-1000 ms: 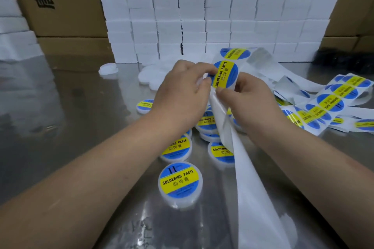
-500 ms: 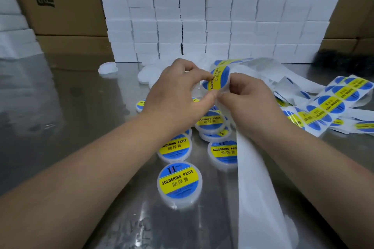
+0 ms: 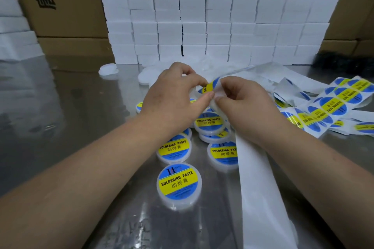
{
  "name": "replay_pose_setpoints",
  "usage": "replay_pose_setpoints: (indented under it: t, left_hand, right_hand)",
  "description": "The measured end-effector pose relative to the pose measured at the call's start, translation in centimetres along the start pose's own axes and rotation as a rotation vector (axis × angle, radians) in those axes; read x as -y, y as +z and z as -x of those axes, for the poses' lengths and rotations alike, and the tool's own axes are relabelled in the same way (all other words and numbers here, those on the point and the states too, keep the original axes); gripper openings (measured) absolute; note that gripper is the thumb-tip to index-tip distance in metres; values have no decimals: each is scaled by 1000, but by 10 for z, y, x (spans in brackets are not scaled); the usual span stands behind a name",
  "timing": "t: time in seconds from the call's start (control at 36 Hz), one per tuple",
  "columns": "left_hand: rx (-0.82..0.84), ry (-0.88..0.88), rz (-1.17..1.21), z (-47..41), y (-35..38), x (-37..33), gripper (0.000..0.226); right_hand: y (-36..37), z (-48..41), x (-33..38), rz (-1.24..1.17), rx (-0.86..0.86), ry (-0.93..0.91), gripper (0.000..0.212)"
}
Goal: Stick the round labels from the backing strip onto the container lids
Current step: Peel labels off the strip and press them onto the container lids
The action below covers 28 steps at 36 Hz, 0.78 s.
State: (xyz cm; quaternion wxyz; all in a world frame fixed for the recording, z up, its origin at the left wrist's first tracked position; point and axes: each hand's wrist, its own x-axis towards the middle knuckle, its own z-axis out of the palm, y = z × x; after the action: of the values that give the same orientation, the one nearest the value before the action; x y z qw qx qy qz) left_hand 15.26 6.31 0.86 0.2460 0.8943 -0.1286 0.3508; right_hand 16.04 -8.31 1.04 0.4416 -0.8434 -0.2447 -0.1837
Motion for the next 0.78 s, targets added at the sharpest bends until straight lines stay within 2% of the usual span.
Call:
replay_pose_setpoints:
  t: [0.06,0.19,0.36,0.47,0.58,0.78]
  left_hand:
    - [9,-25,15,0,1,1,26]
    - [18,-29,61,1,2,0,24]
    - [32,-47,114,0,3,2,29]
    - [54,-130,198,-1,3,1,6]
    - [7,-252,274,-4,1,5,18]
    - [-160,-479,413,-11,-2,17,16]
  right_hand:
    - [1,1,0,-1,16,-5,12]
    - [0,0,0,-38,39,30,31]
    - [0,1,1,-56,41,18,28]
    - [0,1,1,-61,7,70,25]
    - [0,1,3,-4,-17,113,16]
    - [-2,0,3,-19,-30,148,15]
